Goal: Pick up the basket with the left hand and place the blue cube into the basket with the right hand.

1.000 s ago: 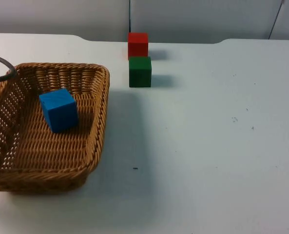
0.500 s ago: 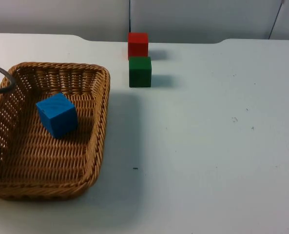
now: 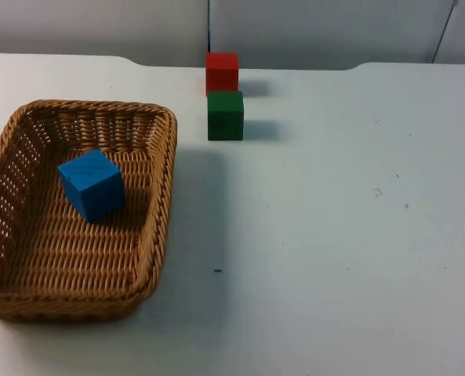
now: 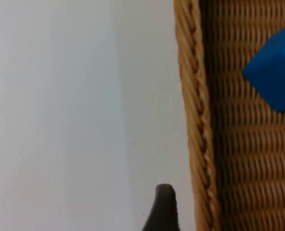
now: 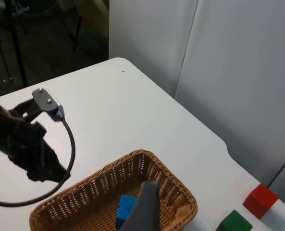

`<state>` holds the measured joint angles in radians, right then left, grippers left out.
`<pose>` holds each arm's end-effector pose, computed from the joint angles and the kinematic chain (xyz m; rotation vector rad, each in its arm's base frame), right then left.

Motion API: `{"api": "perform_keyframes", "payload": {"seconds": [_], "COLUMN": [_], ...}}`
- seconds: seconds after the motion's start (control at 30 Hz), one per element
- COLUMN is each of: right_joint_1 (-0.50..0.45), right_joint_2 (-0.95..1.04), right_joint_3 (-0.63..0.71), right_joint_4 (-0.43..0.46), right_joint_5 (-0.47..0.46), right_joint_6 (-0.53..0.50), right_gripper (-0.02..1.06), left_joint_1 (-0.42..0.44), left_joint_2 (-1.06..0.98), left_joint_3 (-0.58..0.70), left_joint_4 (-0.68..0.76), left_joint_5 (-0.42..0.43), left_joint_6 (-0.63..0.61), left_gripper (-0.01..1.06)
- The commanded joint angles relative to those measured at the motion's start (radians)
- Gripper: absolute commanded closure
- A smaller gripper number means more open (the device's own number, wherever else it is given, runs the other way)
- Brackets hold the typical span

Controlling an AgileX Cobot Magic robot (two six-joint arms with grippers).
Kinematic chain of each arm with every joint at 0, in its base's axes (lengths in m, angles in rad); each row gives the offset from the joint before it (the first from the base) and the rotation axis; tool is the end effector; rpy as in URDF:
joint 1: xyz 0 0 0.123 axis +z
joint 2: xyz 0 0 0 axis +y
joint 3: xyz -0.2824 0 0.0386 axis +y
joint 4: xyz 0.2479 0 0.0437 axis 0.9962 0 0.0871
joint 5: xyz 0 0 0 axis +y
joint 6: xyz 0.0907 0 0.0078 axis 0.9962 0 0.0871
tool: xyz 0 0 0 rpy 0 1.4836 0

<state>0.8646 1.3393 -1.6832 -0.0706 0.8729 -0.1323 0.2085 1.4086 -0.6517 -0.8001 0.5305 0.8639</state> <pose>0.1813 0.2050 0.4926 -0.9811 1.7790 0.3820 0.2458 0.0182 0.1956 0.0353 2.5563 -0.3573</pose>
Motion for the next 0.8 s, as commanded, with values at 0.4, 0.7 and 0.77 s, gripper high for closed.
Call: {"api": "perform_keyframes", "payload": {"seconds": [0.4,0.7,0.77], "right_joint_1": [0.004,0.004,0.004], "right_joint_2": [-0.314,-0.516,-0.577], "right_joint_3": [0.828,1.038,1.068], "right_joint_4": [0.126,0.128,0.128], "right_joint_5": [-0.573,-0.615,-0.601], "right_joint_6": [0.027,0.027,0.027], "right_gripper": [0.27,0.27,0.27], "left_joint_1": [-0.028,-0.126,-0.155], "left_joint_2": [-0.520,-0.760,-0.810], "left_joint_3": [0.002,0.002,0.002], "left_joint_4": [-0.006,0.014,0.041], "left_joint_5": [0.092,0.140,0.175], "left_joint_6": [-0.082,-0.120,-0.140], "left_gripper": [0.37,0.37,0.37]}}
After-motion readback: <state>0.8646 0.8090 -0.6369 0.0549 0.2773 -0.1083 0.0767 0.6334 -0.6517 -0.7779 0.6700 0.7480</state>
